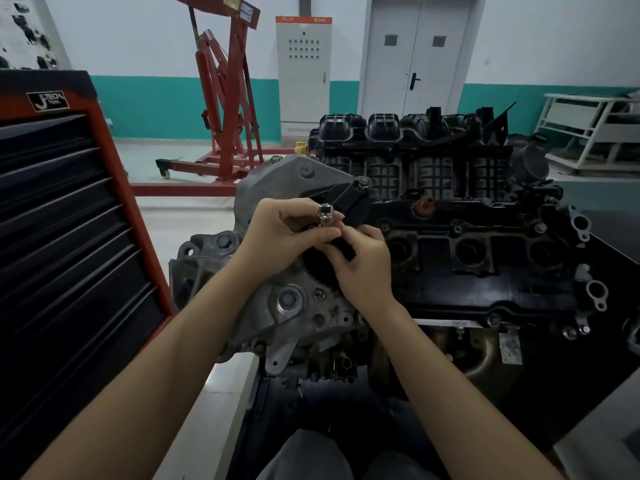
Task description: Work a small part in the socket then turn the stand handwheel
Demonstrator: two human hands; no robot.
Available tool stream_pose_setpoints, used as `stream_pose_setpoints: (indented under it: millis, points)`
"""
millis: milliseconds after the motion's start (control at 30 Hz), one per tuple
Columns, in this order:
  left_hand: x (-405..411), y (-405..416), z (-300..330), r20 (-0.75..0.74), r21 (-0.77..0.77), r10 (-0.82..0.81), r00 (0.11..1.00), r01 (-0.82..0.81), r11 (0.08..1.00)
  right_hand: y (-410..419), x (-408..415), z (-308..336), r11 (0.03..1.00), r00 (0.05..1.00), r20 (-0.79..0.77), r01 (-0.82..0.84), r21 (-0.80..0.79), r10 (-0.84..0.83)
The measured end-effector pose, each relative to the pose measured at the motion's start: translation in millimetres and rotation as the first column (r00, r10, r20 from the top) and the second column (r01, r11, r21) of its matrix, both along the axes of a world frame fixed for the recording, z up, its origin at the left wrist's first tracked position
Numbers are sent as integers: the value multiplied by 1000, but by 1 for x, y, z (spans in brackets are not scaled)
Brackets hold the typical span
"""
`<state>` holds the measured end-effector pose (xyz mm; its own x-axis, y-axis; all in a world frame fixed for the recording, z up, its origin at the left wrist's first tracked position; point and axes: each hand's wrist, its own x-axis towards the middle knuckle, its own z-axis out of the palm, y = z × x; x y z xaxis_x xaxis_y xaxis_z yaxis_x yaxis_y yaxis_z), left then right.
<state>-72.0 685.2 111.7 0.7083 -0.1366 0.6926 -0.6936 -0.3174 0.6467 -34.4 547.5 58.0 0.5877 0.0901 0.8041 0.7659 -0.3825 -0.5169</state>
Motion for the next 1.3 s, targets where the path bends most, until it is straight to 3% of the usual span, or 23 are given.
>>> stream_pose_setpoints:
  millis: [167,367,500,600,767,833,1033,1200,1300]
  points:
    - [-4,-1,-2,41,66,51,998,-53,996,0,1,-4,997,999,-40,-21,74,24]
    - [-5,1,-4,-22,-44,1,1000,-2,999,-1,-1,-4,1000,1000,25,3,-23,-3]
    - [-5,1,-5,-31,0,-26,999,26,1000,-2,0,-5,999,995,-101,-12,36,16]
    - [-4,1,-7,21,27,27,999,-28,999,-2,-3,-4,996,993,-112,-36,81,45]
    - [-4,2,-7,-61,-55,-33,998,29,998,-2,-2,-5,1000,1000,-5,-21,20,21]
    - [-5,1,-7,-64,-56,-54,996,51,997,-2,-2,-5,999,997,-80,-21,35,23]
    - [-6,1,-7,-2,-9,-8,1000,8,1000,-2,-5,-2,995,990,-134,-38,95,51]
    - [-5,3,-7,-8,-14,-49,999,48,999,-3,-3,-4,1000,995,-99,-28,-7,27]
    - [-5,0,-8,63,30,0,998,-2,1000,-3,-3,-4,998,989,-143,-22,60,30]
